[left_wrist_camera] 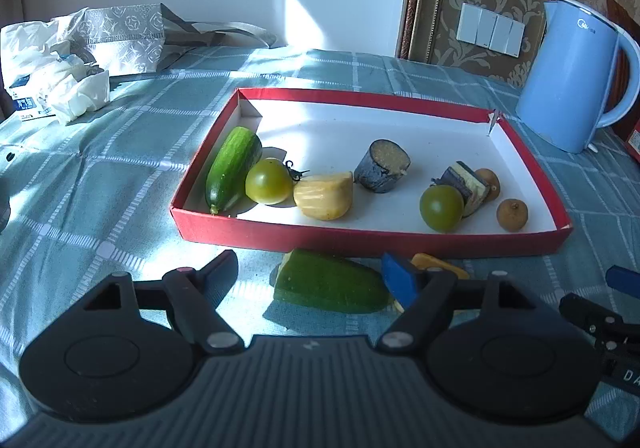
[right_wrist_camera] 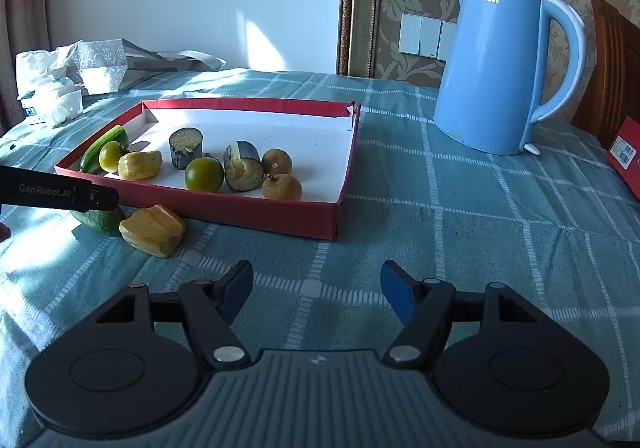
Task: Organize fruits
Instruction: 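Move the open left tool toward the green cucumber chunk on the cloth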
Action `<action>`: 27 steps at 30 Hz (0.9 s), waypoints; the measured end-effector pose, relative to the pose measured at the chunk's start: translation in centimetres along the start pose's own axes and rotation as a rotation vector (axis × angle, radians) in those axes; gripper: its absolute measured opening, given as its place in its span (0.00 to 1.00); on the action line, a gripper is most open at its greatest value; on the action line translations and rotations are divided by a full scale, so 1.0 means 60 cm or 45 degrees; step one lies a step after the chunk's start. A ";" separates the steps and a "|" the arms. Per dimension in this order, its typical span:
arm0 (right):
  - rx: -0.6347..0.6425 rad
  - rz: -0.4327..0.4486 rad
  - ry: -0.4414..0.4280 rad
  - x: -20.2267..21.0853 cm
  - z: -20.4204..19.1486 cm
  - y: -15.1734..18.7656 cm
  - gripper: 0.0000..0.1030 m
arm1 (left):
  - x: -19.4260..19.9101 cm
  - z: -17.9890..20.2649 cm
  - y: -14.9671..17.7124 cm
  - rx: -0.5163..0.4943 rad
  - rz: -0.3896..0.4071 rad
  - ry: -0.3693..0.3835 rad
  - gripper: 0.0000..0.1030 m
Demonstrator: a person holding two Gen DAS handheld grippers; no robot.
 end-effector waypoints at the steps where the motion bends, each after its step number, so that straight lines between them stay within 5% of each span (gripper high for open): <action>1: 0.003 -0.001 -0.005 0.000 0.000 0.000 0.68 | -0.004 0.001 0.000 0.005 -0.003 -0.010 0.77; 12: 0.071 0.022 -0.121 -0.001 -0.038 -0.009 0.68 | 0.036 -0.007 0.021 -0.096 0.020 -0.141 0.90; 21: 0.115 0.039 -0.199 -0.004 -0.075 -0.018 0.68 | 0.076 -0.022 0.047 -0.143 0.013 -0.051 0.88; 27: 0.101 0.029 -0.170 -0.005 -0.059 -0.016 0.68 | 0.054 0.013 0.028 -0.299 0.026 0.030 0.89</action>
Point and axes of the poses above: each gripper's, at about its wrist camera, not at the fingertips, and x roughly against the way its jaws point, z to its right, y to its underside, the point moved 6 cm from there along -x, roughly the way its jaws point, and after that the axes turned 11 degrees about y, right-handed, at the moved point
